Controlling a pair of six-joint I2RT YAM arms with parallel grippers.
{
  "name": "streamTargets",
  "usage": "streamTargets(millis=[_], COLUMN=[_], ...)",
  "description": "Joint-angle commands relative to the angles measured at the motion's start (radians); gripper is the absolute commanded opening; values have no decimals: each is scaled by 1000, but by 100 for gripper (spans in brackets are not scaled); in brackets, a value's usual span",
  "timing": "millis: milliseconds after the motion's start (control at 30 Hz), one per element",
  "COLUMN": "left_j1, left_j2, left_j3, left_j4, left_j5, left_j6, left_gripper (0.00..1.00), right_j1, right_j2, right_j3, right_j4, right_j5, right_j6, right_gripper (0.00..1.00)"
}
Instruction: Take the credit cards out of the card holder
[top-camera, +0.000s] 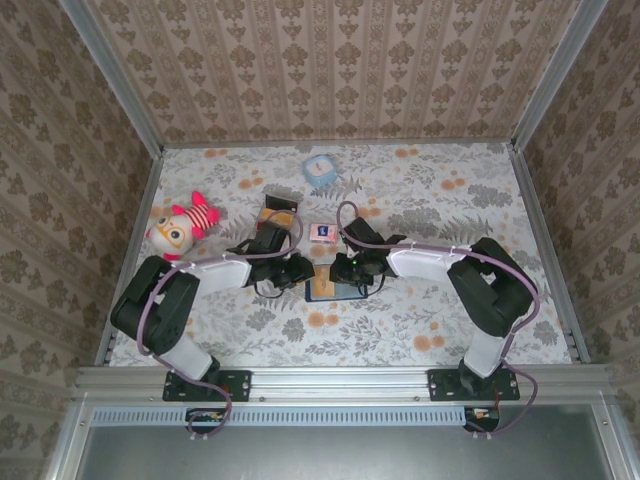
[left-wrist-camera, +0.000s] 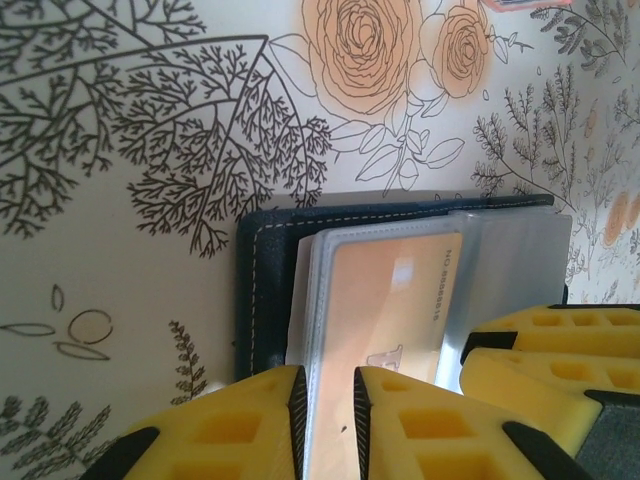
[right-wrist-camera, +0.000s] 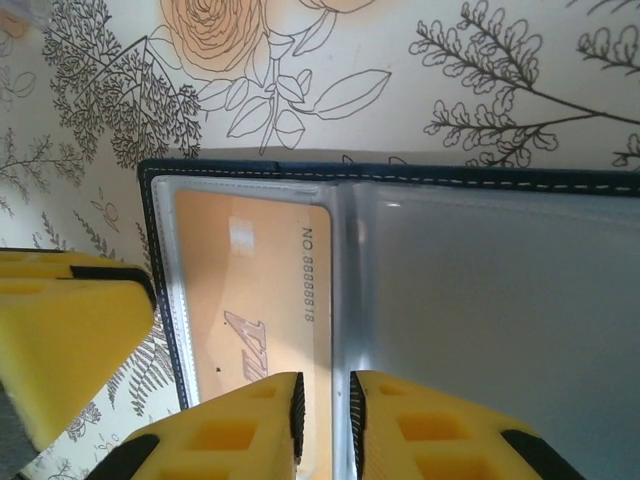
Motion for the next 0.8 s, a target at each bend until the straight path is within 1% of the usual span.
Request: streamTargets(millis=[0,133,567,767], left_j1=[7,9,9,10], left_j2=[23,35,61,65], left_j3=[23,17,-13,-23], left_j4=[34,25,21,25], left_j5=[25,10,-8,-8], left_j6=[-4,-20,-53,-55], left_gripper=[21,20,16,15], right_j1=[-11,-16,-19,-19], right_j2=[24,38,53,64], right_j3=[12,9,-6,-7], right_j4=[38,55,64,72], right_j5=[-40,-59,-69,-81], right_j6=[17,18,21,26], right_gripper=[21,19,19,19])
